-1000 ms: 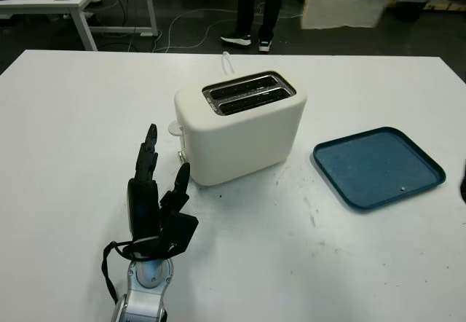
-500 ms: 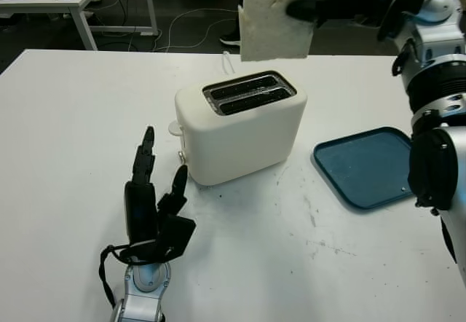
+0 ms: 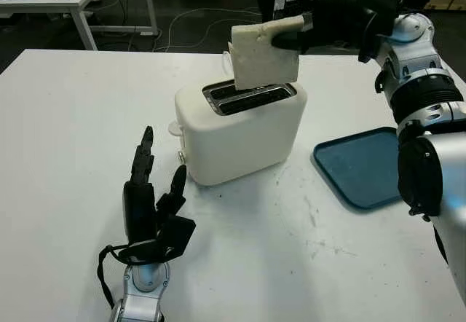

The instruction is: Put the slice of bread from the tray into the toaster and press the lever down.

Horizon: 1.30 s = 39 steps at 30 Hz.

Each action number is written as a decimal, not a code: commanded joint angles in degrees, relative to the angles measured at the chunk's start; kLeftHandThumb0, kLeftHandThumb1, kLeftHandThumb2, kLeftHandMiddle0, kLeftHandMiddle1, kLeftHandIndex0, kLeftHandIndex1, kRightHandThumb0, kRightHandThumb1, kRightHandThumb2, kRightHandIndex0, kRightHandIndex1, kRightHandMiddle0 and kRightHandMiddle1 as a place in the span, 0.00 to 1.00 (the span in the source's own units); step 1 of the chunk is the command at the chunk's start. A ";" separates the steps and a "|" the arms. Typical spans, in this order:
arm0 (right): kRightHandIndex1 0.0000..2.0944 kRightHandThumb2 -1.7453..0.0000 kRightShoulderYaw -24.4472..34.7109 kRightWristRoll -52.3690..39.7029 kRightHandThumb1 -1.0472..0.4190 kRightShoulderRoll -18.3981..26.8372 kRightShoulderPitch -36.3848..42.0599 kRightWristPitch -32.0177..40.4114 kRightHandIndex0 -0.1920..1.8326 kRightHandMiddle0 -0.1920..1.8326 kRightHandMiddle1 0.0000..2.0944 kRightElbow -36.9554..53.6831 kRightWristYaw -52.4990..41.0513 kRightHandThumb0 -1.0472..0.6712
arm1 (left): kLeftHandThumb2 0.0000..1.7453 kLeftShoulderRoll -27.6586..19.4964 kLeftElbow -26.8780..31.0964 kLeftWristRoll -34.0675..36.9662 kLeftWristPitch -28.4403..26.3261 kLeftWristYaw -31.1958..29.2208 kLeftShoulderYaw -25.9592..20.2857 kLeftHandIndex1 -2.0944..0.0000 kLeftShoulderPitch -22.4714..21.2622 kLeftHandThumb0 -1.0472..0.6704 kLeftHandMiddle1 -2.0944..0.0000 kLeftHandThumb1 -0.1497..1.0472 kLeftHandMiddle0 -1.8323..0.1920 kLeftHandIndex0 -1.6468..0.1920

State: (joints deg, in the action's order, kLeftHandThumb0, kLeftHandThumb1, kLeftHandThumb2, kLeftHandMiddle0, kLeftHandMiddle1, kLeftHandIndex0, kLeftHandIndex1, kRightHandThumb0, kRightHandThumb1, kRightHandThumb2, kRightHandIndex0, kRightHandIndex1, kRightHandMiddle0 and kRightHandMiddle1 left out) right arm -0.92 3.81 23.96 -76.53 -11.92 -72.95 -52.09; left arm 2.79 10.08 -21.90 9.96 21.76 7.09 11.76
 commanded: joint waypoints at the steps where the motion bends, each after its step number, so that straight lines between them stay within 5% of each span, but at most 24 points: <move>1: 0.83 0.80 -0.48 0.98 0.09 0.18 0.75 0.04 0.50 0.41 0.83 0.06 0.94 0.33 | 0.32 0.48 0.05 0.16 0.71 0.07 -0.13 1.00 -0.41 0.28 0.98 0.89 0.80 0.80; 22: 0.83 0.77 -4.23 5.99 0.09 -1.33 1.92 -5.87 0.54 0.44 0.83 1.01 2.01 0.32 | 0.32 1.15 -1.82 0.80 1.83 0.83 -0.19 1.00 -1.00 0.29 0.98 0.89 0.80 0.80; 39: 0.83 0.75 -9.93 9.09 0.09 -4.67 6.78 -17.58 0.62 0.51 0.83 8.43 6.69 0.33 | 0.32 1.31 -2.14 0.53 1.69 2.11 0.52 1.00 -0.69 0.29 0.98 0.89 0.80 0.81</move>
State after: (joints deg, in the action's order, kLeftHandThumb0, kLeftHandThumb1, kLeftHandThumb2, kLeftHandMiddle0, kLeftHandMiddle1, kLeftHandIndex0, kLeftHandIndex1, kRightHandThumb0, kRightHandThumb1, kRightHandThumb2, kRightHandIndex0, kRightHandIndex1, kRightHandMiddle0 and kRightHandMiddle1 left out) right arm -10.67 12.73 19.82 -71.16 -28.36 -65.37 -46.15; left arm 2.90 8.64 -21.14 10.98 23.38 7.54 11.15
